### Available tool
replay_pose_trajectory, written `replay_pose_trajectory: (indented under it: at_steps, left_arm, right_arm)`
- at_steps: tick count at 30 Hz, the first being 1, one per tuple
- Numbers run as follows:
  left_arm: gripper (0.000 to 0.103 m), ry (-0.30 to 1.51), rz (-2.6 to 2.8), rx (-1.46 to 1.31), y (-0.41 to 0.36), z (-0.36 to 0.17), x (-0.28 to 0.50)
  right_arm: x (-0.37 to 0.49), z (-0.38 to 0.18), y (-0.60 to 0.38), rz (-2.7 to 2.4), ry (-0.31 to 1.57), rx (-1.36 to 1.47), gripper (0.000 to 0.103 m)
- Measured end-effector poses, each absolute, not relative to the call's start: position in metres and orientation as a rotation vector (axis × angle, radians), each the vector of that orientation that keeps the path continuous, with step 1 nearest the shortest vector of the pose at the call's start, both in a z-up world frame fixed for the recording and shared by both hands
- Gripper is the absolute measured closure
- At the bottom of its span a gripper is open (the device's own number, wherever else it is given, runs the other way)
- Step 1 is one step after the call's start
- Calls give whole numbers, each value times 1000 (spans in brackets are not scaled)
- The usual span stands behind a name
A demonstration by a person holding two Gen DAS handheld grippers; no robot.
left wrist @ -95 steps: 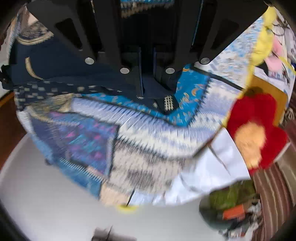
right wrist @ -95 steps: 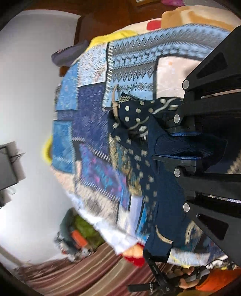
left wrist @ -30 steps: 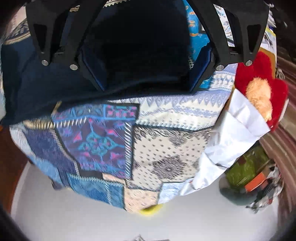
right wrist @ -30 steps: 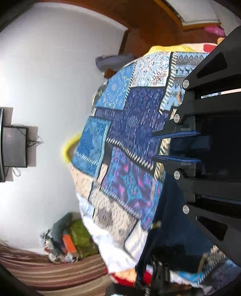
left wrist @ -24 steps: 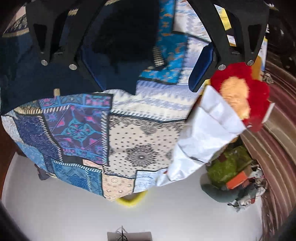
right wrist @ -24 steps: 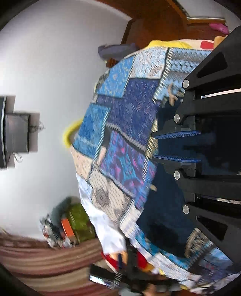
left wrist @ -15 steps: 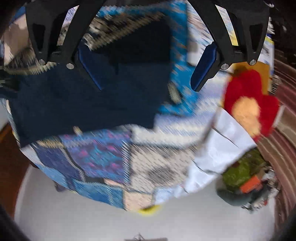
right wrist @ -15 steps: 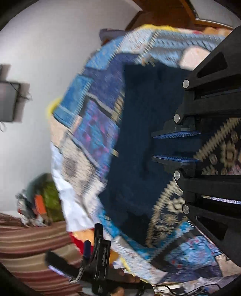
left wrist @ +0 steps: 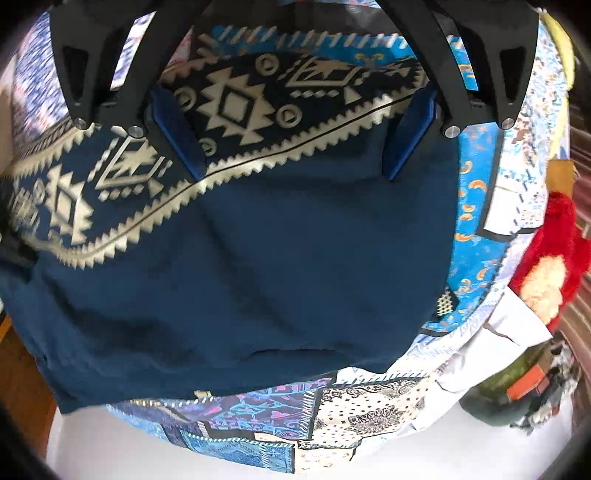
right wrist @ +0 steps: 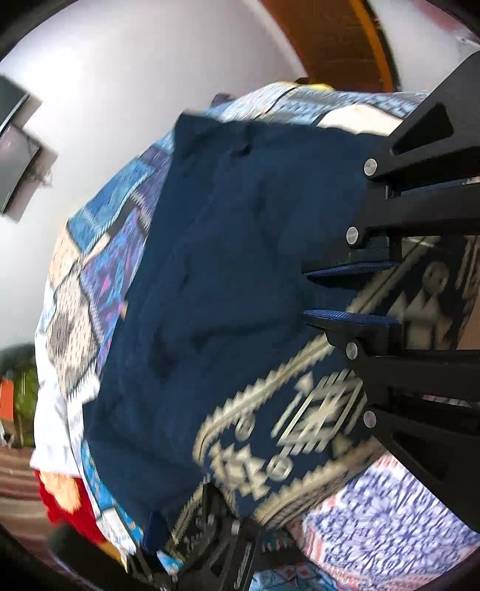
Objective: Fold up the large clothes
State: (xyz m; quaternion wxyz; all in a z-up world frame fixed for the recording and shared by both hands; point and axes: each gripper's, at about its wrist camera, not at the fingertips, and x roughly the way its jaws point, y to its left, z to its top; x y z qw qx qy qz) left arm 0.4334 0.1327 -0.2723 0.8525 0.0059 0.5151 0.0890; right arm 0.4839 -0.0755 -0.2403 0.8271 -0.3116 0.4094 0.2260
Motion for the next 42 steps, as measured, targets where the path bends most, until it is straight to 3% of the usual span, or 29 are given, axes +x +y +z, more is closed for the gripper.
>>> replay_pose_trajectory:
  at_steps: [3, 5, 7, 16, 25, 33, 42]
  left_arm:
    - [2, 1106, 247, 7, 145, -276, 423]
    - [2, 1116, 279, -5, 156, -278, 416]
    - [2, 1117, 302, -24, 166, -277, 406]
    - [3, 1084, 425, -48, 191, -253, 357]
    - [3, 994, 401, -474, 227, -230, 303]
    - [3, 997, 233, -643, 192, -249, 306]
    - [3, 1026, 110, -856, 181, -308, 351]
  right_arm:
    - [495, -236, -100, 438, 900, -607, 88]
    - [500, -233, -116, 442, 933, -541, 66]
    - [502, -230, -133, 339, 907, -545, 1]
    - [503, -215, -221, 321, 1060, -222, 0]
    - [475, -166, -231, 396, 980, -145, 0]
    - [474, -147, -175, 528, 931, -94, 0]
    - [487, -193, -114, 587, 992, -217, 0]
